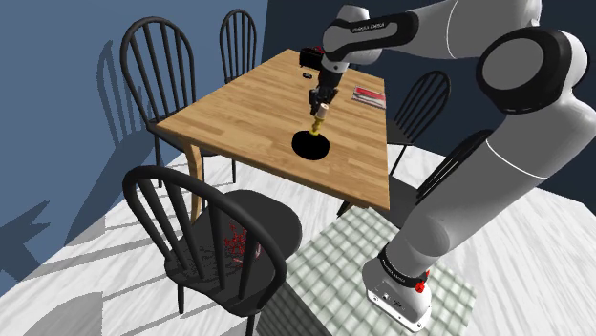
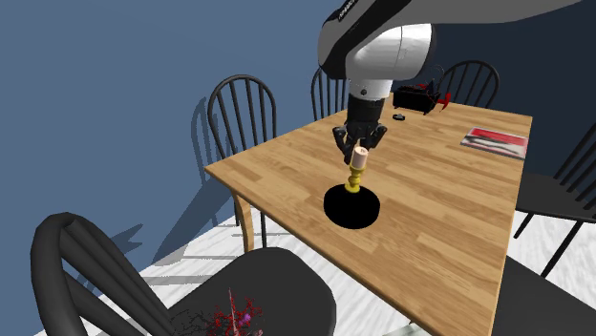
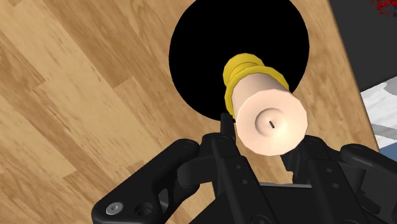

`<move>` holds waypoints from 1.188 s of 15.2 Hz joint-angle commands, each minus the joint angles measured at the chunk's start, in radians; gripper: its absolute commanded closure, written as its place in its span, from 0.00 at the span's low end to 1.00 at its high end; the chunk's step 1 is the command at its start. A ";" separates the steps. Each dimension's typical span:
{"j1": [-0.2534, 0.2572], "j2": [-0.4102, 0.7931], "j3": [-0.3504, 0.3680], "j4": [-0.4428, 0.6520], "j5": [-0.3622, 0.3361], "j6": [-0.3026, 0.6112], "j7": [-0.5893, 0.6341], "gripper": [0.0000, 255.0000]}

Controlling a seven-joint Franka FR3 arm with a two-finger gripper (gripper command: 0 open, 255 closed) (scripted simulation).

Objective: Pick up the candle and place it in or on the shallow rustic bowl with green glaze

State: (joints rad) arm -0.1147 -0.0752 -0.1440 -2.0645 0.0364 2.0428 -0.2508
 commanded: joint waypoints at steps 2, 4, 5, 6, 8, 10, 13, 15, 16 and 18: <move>0.000 0.013 0.000 -0.025 0.003 0.038 -0.003 1.00; 0.000 0.021 -0.001 -0.043 0.005 0.064 -0.005 1.00; 0.000 0.026 -0.001 -0.052 0.006 0.077 -0.006 1.00; 0.000 0.032 -0.001 -0.062 0.007 0.094 -0.008 1.00; 0.000 0.031 -0.001 -0.062 0.007 0.094 -0.008 1.00; 0.000 0.031 -0.001 -0.062 0.007 0.094 -0.008 1.00; 0.000 0.032 -0.001 -0.062 0.007 0.094 -0.008 1.00; 0.000 0.031 -0.001 -0.062 0.007 0.094 -0.008 0.00; 0.000 0.031 -0.001 -0.062 0.007 0.094 -0.008 0.00; 0.000 0.031 -0.001 -0.062 0.007 0.094 -0.008 0.00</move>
State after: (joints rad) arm -0.1147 -0.0438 -0.1450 -2.1268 0.0436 2.1364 -0.2586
